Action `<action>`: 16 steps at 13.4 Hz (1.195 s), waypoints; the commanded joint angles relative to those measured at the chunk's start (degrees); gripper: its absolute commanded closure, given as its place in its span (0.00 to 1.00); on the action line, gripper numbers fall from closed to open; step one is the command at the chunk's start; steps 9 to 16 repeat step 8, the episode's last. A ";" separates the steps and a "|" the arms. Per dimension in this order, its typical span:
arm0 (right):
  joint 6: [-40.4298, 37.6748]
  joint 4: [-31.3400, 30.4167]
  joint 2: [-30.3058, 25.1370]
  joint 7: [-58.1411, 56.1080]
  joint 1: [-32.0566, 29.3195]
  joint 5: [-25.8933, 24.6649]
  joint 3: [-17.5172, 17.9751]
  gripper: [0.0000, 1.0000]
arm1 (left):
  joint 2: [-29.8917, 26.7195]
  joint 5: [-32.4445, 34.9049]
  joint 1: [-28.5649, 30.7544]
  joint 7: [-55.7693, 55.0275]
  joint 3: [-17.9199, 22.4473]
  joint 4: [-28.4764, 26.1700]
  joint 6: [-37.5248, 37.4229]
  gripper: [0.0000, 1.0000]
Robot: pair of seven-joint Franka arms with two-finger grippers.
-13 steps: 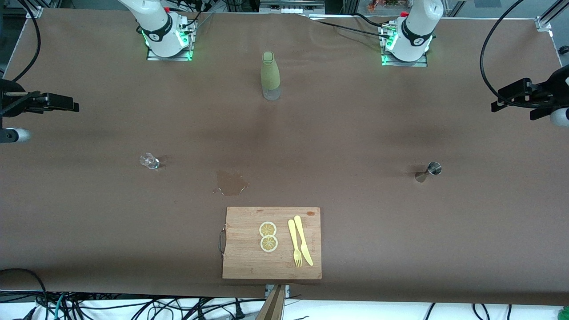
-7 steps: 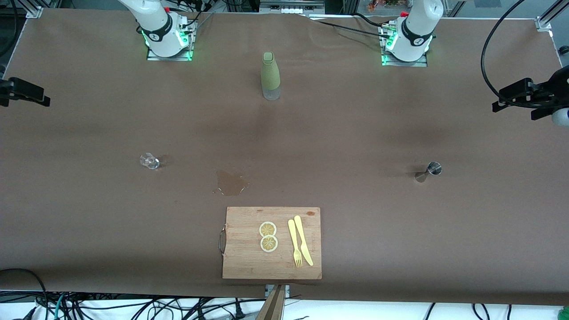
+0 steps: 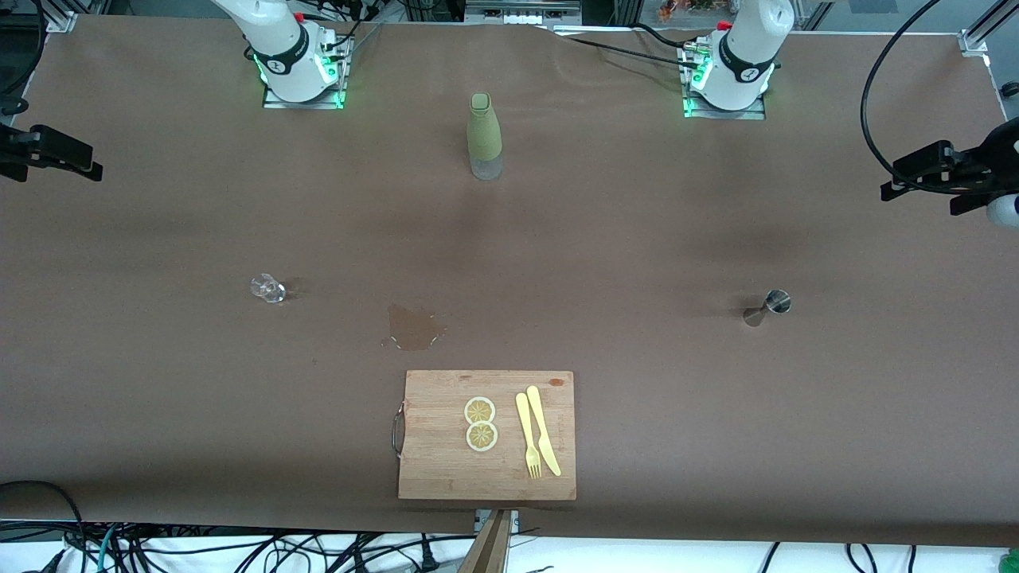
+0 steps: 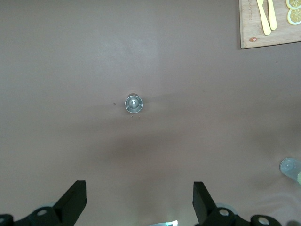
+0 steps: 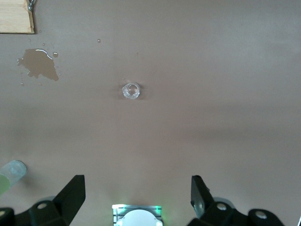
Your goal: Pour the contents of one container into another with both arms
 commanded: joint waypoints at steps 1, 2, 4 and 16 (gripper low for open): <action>1.22 -2.47 -1.57 0.79 -0.01 -0.79 0.30 0.00 | -0.98 2.06 -0.16 -0.46 -0.46 -1.11 0.85 0.00; 1.23 -2.03 -0.61 0.62 -0.19 -0.88 0.21 0.00 | -0.98 2.06 -0.16 -0.46 -0.46 -1.11 0.85 0.00; 1.23 -0.89 0.02 0.35 -0.28 -1.05 0.21 0.00 | -0.98 1.97 -0.16 -0.46 -0.46 -1.11 0.85 0.00; 1.31 -0.62 0.46 0.44 -0.36 -0.88 0.12 0.00 | -0.98 1.80 -0.07 -0.46 -0.46 -1.11 0.85 0.00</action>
